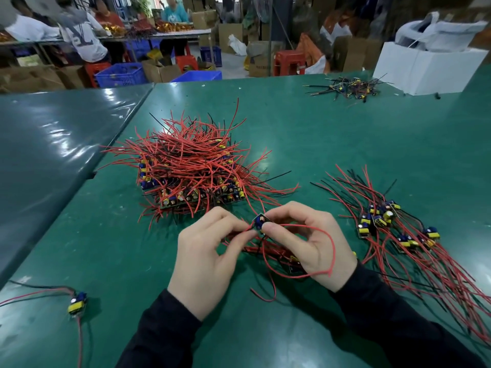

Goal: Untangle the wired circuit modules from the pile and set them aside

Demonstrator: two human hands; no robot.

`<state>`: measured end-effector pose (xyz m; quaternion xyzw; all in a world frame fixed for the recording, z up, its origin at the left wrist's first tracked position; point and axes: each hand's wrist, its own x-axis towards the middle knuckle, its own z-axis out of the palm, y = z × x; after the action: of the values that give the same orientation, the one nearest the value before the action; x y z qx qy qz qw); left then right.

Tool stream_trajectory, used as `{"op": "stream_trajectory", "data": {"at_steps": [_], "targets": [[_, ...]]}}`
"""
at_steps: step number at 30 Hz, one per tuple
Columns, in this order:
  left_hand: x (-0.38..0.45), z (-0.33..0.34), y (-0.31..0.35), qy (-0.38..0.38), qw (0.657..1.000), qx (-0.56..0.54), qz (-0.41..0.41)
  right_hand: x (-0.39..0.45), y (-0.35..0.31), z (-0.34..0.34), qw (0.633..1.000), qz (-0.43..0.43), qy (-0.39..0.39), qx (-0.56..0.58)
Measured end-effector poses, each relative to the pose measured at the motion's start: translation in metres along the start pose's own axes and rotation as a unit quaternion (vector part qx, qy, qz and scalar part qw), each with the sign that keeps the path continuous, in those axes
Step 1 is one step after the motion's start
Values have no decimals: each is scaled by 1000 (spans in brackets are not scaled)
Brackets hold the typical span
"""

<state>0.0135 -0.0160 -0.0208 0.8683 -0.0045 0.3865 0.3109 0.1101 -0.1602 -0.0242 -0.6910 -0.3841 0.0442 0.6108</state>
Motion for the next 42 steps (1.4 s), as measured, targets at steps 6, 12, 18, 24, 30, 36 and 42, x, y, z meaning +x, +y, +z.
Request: {"op": "stream_trajectory", "data": {"at_steps": [6,12,18,24,30,36,42], "targets": [[-1,0,3,17,993,-73,-93,-1,0,-1,987,-110,-4,-116],[2,-5,-5,-11,944,-217,-250,-4,1,1,976,-154,-27,-151],[0,-5,-2,-66,965,-166,-193,-5,-6,2,990,-69,-3,-123],[1,-13,1,-65,992,-64,-89,-5,-8,1,995,-8,-54,-79],[5,-26,-2,-75,966,-145,-202,0,-5,-6,994,-3,31,-101],[11,-43,-7,-226,806,-388,-386,-3,-1,-4,988,-11,7,-157],[13,-47,-10,-271,560,-734,-273,-3,-13,-2,998,-29,-12,-50]]}}
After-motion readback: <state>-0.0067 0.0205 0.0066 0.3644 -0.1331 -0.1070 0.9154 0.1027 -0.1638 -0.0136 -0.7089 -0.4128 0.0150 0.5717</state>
